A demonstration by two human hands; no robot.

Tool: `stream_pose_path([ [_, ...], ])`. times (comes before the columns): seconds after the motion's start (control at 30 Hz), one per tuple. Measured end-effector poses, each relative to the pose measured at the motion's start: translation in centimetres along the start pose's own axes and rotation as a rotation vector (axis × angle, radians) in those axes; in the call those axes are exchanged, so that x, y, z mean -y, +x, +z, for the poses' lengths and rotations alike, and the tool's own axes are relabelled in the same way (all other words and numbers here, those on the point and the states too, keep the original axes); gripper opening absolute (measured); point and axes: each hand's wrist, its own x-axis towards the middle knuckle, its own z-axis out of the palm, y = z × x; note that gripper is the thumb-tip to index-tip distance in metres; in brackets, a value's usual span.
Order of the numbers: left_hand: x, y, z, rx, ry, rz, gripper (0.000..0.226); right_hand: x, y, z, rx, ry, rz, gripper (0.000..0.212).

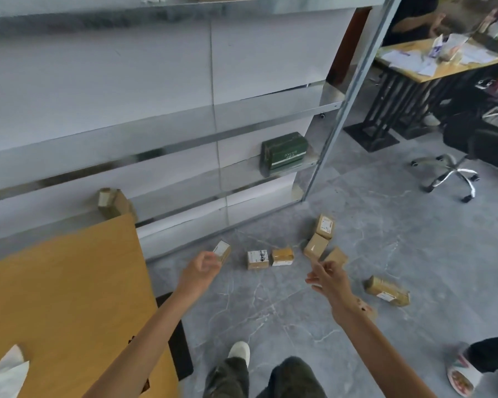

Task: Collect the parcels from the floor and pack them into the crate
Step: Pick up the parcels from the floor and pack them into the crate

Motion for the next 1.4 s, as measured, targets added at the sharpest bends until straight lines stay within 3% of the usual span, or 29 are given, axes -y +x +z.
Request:
stream_pose_path([
  [0.3, -4.7, 12.9, 5.0, 0.227, 0.139, -0.162, 0.024, 1.5, 11.7, 1.9, 0.037, -0.096, 0.168, 0.011],
  [0.4, -5.3, 17.0, 7.4, 0.264, 0.149, -0.254, 0.013, 1.5, 15.9, 1.7, 0.067, -0.122, 0.219, 0.012],
  [0.63, -3.8, 25.0, 11.7, 0.317, 0.224, -0.504, 0.011, 0.3, 25.2, 0.7, 0.173, -0.283, 0.396, 0.011],
  [0.73, -2.6, 27.6, 12.4, 0.338, 0.24, -0.581, 0.02, -1.0, 28.3, 0.8, 0.218, -0.317, 0.495, 0.013],
  [1.0, 0.1, 36.0, 14.9, 0.375, 0.324, -0.614, 0.017, -5.4, 34.7, 3.5, 0.254, -0.371, 0.665, 0.017],
  [1.17, 4.3, 42.3, 18.4, 0.396, 0.347, -0.616, 0.028, -9.3, 40.1, 7.3, 0.263, -0.403, 0.676, 0.017],
  [1.3, 11.8, 49.9, 23.6, 0.424, 0.373, -0.58, 0.022, -16.2, 47.5, 12.0, 0.333, -0.401, 0.608, 0.024],
  [1.4, 19.6, 56.7, 27.9, 0.41, 0.365, -0.587, 0.043, -23.1, 54.9, 16.1, 0.372, -0.48, 0.53, 0.034],
])
